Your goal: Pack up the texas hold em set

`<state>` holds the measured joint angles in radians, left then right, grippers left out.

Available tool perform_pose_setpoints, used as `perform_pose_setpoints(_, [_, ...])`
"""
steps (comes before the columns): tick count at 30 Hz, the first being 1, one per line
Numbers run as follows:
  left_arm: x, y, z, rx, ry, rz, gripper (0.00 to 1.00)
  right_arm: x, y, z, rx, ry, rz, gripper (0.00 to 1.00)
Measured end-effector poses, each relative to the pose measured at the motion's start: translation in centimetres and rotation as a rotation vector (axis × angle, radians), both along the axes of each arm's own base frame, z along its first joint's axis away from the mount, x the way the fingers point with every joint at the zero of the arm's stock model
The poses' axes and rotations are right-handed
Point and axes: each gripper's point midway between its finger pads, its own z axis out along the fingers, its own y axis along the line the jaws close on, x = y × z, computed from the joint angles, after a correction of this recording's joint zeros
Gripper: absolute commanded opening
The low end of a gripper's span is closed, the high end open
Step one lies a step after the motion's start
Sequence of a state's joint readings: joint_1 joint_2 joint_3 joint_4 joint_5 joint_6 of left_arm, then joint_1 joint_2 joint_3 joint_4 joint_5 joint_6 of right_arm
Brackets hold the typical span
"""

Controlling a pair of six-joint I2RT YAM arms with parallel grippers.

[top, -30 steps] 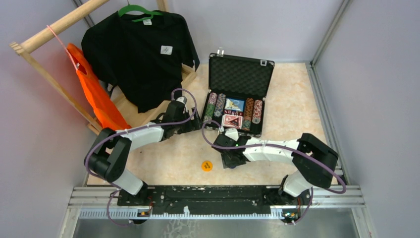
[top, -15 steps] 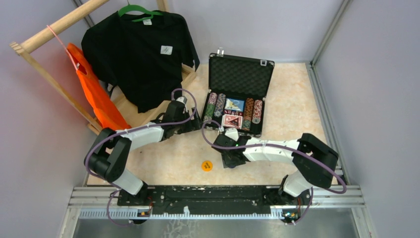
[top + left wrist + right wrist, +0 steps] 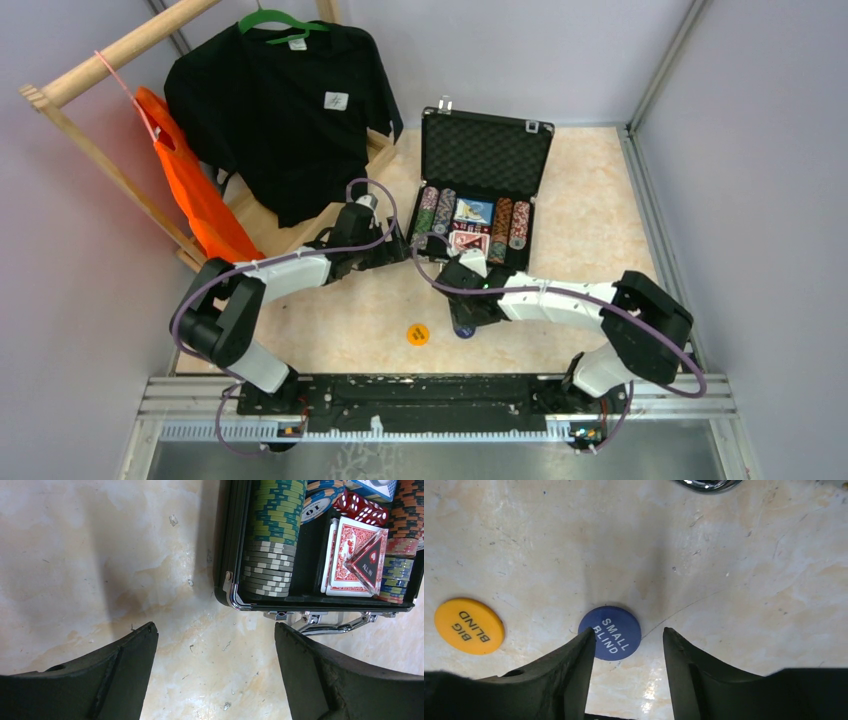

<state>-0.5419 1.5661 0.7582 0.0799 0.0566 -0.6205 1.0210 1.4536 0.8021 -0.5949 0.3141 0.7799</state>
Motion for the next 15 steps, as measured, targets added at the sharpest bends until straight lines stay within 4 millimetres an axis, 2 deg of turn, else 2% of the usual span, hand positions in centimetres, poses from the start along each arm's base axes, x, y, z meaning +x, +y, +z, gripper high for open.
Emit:
perform_pose_setpoints(2, [0.0,0.0,0.0,0.003,-0.003,-0.004,0.91,0.3,-0.2,0.1,-0.007,-0.006,-0.004,0.72])
perform_pose_setpoints(5, [-0.1,-0.5,0.3,0.008,-0.028,-0.037,0.89,0.9,-0.7,0.6,-0.005,-0.020,-0.014,0.76])
perform_pose_setpoints(7, [-0.6,-1.7,1.2,0.002,-0.075,-0.101,0.88,1.8,-1.4,1.7,0.021,-0.044,-0.048,0.77])
perform_pose_setpoints(12, [-4.7,-7.1,4.2,-0.016,-0.210,-0.334,0.89,5.1,-5.1,6.4,0.124,-0.177,-0.186,0.77])
perform_pose_setpoints(13, [-5.7,-7.9,4.6,-0.023,-0.221,-0.379,0.89,5.4,-6.0,7.7,0.145,-0.217,-0.207,0.77])
perform_pose_setpoints(15, [-6.8,-8.7,4.8,-0.023,-0.226,-0.438,0.88,6.1,-7.4,8.8,0.159,-0.256,-0.250,0.78])
